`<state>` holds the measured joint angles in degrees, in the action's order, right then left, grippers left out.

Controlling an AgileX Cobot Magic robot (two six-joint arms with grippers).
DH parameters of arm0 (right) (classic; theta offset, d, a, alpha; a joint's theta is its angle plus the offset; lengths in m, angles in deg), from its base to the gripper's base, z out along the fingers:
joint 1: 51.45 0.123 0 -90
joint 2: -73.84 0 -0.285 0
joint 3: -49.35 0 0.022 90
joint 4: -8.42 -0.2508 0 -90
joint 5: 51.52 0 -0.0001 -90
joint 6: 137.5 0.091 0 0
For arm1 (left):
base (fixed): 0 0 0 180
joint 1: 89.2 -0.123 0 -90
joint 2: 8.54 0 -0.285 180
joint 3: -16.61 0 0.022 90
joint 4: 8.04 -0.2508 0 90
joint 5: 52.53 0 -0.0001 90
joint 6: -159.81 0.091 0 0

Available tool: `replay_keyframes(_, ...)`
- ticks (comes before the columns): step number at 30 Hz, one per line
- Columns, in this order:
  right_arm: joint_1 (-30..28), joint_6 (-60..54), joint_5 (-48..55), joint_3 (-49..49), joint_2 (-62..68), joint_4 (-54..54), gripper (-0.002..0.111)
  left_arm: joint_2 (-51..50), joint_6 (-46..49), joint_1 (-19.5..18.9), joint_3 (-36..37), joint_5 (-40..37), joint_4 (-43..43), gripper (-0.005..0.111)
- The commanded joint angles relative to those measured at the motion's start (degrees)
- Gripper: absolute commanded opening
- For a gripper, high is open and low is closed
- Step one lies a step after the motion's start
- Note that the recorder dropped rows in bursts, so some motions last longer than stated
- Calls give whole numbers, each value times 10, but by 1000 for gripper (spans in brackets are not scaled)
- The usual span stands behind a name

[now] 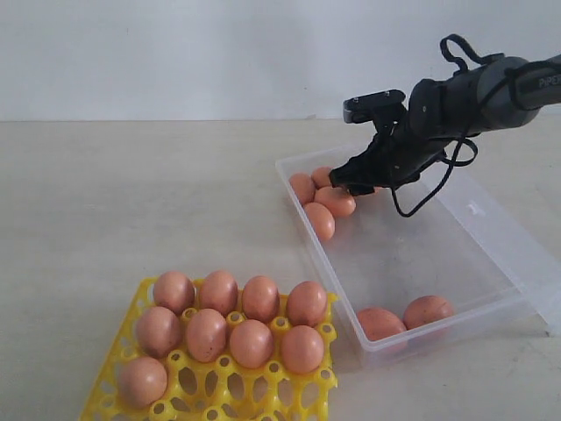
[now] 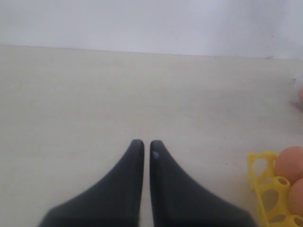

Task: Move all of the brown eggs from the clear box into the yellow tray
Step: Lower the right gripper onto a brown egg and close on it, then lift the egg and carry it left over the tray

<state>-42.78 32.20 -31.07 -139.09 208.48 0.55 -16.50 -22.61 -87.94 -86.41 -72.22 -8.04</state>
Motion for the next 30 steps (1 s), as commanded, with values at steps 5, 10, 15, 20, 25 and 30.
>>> replay_keyframes(5,-1,-7,-4,-4,1,7,4,2,2,0,2,4,0,4)
replay_keyframes(10,-1,14,63,-1,0,8,0,2,2,0,2,4,0,4)
replay_keyframes(15,-1,78,-11,82,-61,-21,0,2,2,0,2,4,0,4)
replay_keyframes(20,-1,81,-96,195,-152,-56,0,2,2,0,2,4,0,4)
replay_keyframes(25,-1,84,-178,321,-244,-68,0,2,2,0,2,4,0,4)
replay_keyframes(30,-1,83,-263,444,-330,-68,0,2,2,0,2,4,0,4)
